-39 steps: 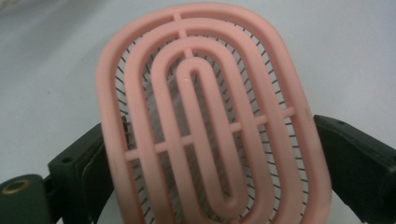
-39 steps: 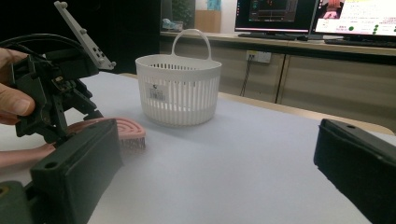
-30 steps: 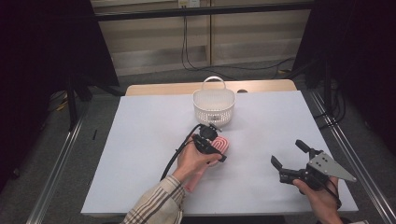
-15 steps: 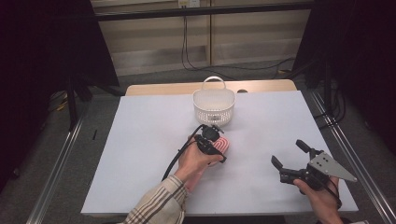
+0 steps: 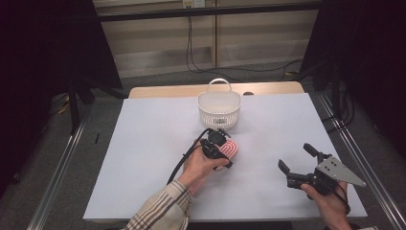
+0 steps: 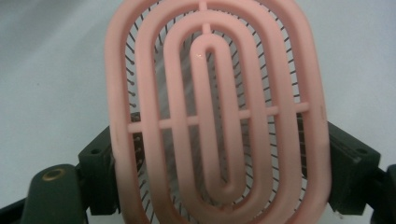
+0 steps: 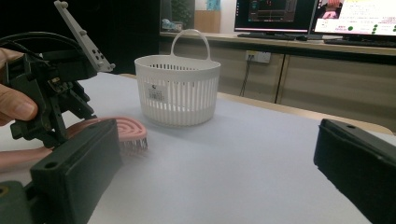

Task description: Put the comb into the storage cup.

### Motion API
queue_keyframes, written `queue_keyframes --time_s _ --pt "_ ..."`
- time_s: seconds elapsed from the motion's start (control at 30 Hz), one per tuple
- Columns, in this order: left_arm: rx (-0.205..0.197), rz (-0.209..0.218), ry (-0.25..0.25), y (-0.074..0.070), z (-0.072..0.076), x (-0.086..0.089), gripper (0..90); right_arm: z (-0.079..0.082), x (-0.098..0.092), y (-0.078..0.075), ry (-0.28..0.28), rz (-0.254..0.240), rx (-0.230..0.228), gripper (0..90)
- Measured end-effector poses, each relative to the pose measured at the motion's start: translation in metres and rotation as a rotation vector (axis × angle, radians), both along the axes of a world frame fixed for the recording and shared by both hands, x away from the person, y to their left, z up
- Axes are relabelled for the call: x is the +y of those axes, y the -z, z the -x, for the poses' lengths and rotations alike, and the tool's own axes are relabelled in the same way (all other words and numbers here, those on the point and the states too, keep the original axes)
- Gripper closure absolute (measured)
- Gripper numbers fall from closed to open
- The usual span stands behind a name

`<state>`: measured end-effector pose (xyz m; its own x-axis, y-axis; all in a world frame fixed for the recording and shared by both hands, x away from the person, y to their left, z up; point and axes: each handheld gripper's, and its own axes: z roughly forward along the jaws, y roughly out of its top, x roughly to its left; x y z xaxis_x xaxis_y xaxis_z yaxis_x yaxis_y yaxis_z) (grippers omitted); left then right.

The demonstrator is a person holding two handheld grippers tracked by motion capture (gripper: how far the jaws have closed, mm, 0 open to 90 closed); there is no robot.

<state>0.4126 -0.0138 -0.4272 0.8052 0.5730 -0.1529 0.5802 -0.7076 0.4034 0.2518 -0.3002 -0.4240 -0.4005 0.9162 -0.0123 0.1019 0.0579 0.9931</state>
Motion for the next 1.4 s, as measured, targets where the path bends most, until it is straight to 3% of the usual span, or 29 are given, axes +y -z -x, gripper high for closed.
queue_keyframes --time_s 0.53,0.7,0.83,1.07,1.4 --pt "0.005 0.027 -0.024 -0.008 -0.001 0.005 18.9 0.000 0.000 0.000 0.001 0.000 0.000 0.0" --pt "-0.001 0.047 -0.033 -0.012 -0.002 0.007 19.0 0.000 0.000 0.000 0.002 0.000 0.000 0.0" --pt "-0.006 0.093 -0.060 -0.017 -0.003 0.011 19.0 0.000 -0.001 0.000 0.000 -0.001 -0.002 0.0" --pt "-0.037 0.125 -0.087 -0.027 -0.004 0.017 19.1 0.000 -0.001 0.000 0.001 0.000 -0.001 0.0" --pt "-0.071 0.153 -0.074 -0.035 -0.002 0.020 19.2 0.000 -0.001 0.000 0.000 0.000 -0.003 0.0"
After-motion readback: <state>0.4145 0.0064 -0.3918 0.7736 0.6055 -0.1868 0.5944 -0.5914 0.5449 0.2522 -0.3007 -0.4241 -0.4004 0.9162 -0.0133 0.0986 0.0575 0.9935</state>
